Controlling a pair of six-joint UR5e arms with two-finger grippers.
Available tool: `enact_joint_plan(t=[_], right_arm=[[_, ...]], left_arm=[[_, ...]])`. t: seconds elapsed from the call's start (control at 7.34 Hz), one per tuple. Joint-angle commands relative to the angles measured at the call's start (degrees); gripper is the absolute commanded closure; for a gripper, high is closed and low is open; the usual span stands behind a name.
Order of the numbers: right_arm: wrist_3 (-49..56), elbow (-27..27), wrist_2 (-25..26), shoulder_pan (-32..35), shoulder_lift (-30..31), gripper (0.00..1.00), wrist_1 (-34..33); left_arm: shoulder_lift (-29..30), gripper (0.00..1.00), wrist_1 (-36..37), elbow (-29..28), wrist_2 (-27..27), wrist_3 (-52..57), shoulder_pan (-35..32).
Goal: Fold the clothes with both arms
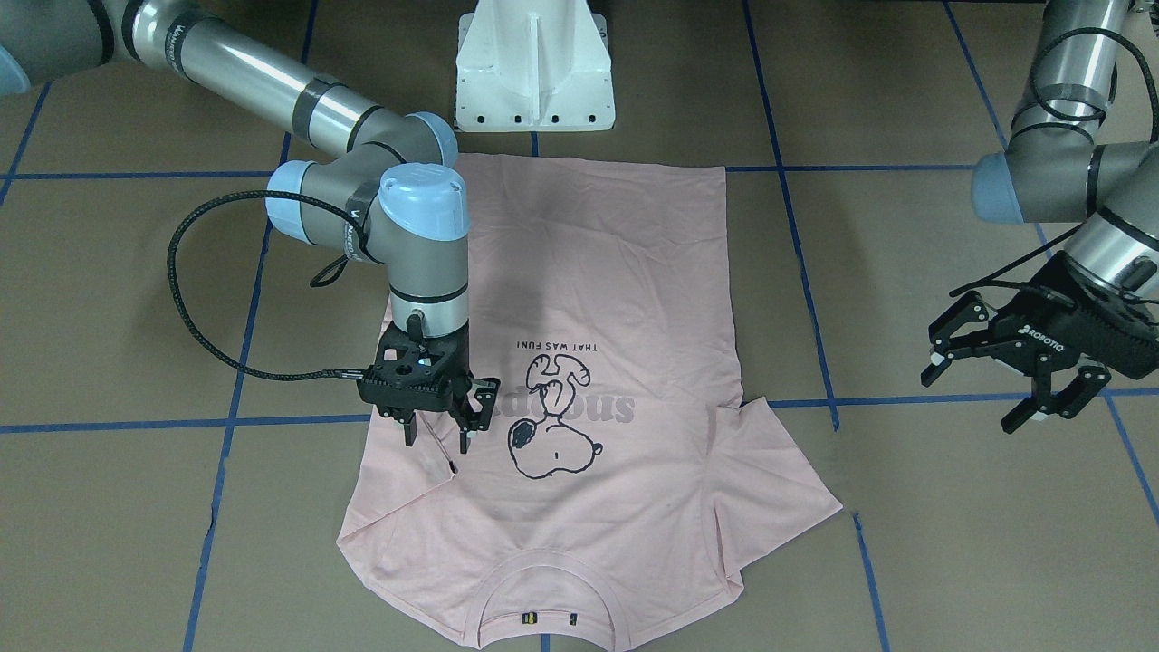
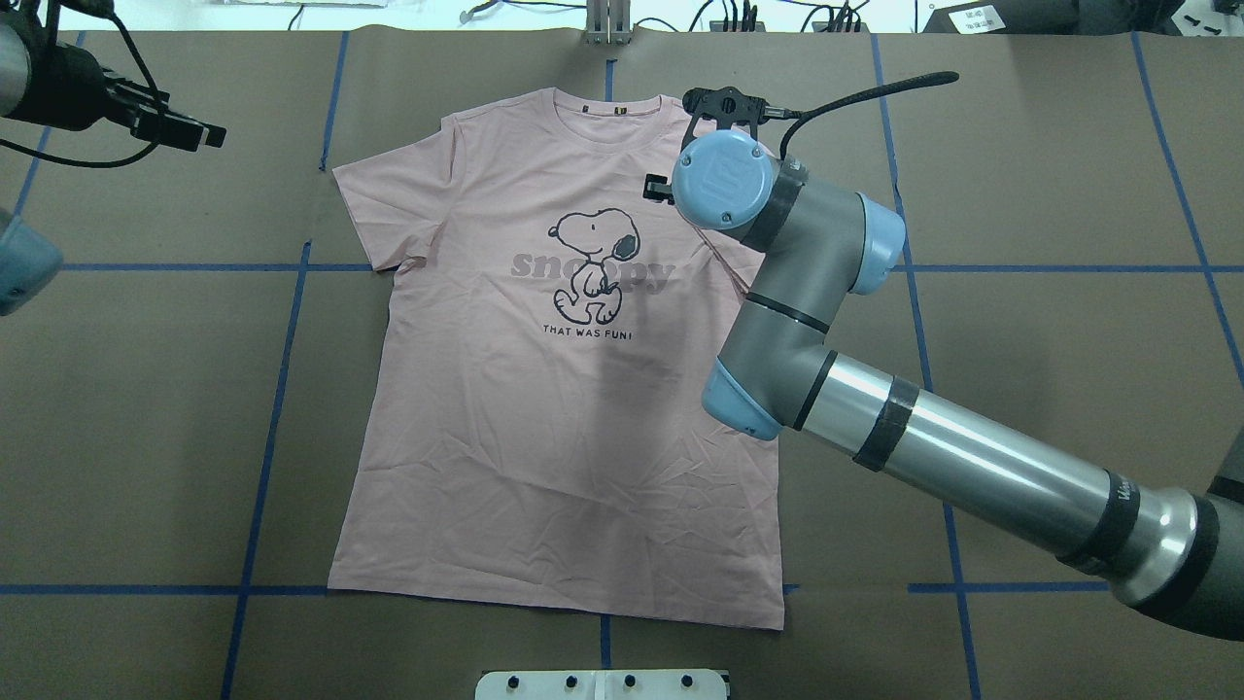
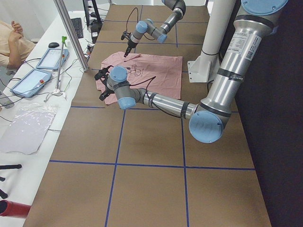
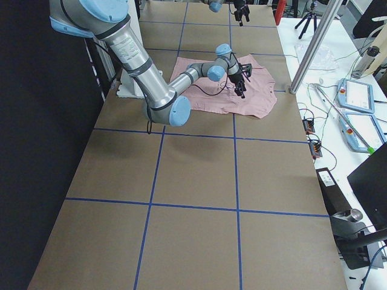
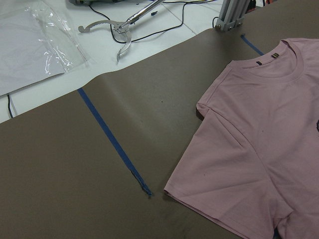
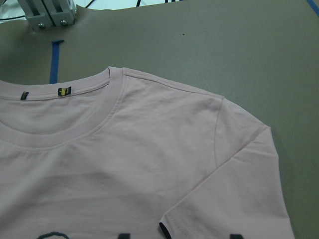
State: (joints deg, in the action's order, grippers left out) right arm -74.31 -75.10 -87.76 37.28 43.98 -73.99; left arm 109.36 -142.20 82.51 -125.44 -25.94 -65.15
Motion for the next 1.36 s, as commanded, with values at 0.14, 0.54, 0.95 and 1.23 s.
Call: enact_joint_plan(t=[0.14, 0.54, 0.95, 1.23], right_arm=[[12.3, -3.81, -18.33, 9.61, 1.71, 0.0, -3.0], [27.36, -17.94, -30.86, 19.47, 16.1, 0.0, -2.48], [27.2, -19.91, -29.93, 19.58, 18.16, 0.0, -2.3], [27.2, -19.91, -29.31, 19.49, 18.52, 0.0, -2.3]], left_arm=[[4.51, 0.17, 0.26, -7.5, 3.0, -8.09, 1.43], [7.87, 0.42, 0.17, -10.07, 16.06, -25.8, 10.8], [14.98, 0.49, -0.45, -21.22, 24.16, -28.82, 13.38], [16.05, 0.49, -0.53, -23.96, 24.27, -28.82, 13.91]])
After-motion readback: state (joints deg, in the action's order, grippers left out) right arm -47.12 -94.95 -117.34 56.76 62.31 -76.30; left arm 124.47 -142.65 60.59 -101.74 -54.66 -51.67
